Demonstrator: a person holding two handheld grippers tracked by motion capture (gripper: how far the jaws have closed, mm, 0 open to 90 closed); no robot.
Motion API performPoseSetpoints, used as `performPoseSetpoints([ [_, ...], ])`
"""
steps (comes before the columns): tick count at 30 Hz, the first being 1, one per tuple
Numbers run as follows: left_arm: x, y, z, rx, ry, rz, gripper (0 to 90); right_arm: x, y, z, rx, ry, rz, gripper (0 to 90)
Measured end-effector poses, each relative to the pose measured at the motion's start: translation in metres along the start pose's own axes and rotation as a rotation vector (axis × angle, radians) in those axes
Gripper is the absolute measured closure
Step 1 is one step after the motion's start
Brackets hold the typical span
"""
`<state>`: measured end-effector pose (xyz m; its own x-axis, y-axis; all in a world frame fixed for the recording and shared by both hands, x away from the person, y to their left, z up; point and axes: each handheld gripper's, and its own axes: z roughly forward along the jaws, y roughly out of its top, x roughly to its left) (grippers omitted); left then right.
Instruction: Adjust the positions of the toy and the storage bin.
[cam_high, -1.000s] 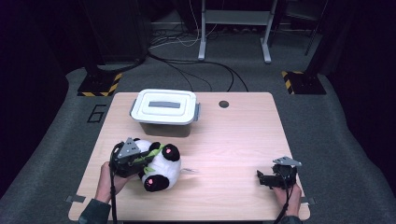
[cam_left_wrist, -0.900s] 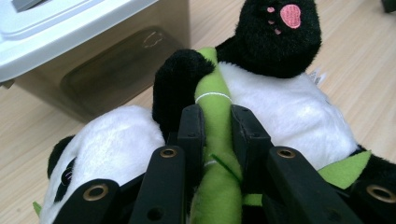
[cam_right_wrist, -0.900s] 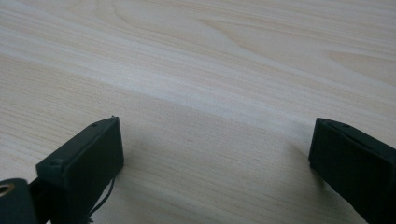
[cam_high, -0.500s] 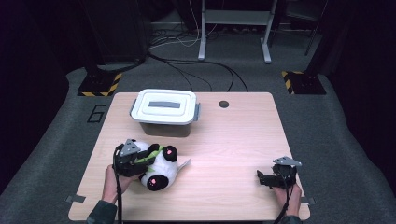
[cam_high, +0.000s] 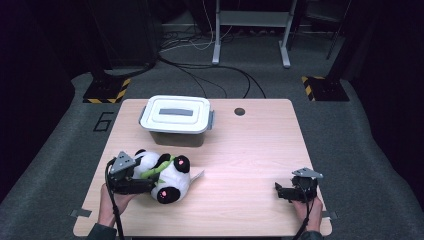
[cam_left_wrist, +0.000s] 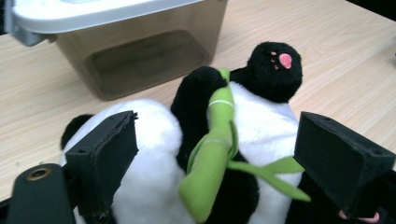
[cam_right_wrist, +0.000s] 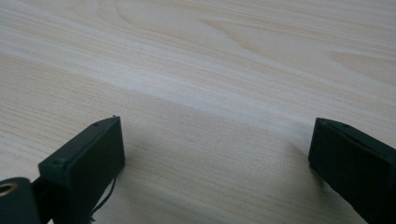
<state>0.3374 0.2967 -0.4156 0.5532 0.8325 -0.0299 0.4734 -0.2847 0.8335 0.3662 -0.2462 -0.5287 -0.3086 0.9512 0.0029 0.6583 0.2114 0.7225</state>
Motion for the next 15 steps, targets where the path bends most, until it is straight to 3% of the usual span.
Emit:
performPoseSetpoints([
  [7, 0.006, -0.008, -0.006, -0.001, 0.014, -0.029, 8.9, 0.000, 0.000, 0.000, 0.000, 0.001, 0.000, 2.8],
  [15, 0.014, 0.003, -0.008, -0.017, 0.043, -0.034, 7.0, 0.000, 0.000, 0.000, -0.001, 0.000, -0.001, 2.8],
])
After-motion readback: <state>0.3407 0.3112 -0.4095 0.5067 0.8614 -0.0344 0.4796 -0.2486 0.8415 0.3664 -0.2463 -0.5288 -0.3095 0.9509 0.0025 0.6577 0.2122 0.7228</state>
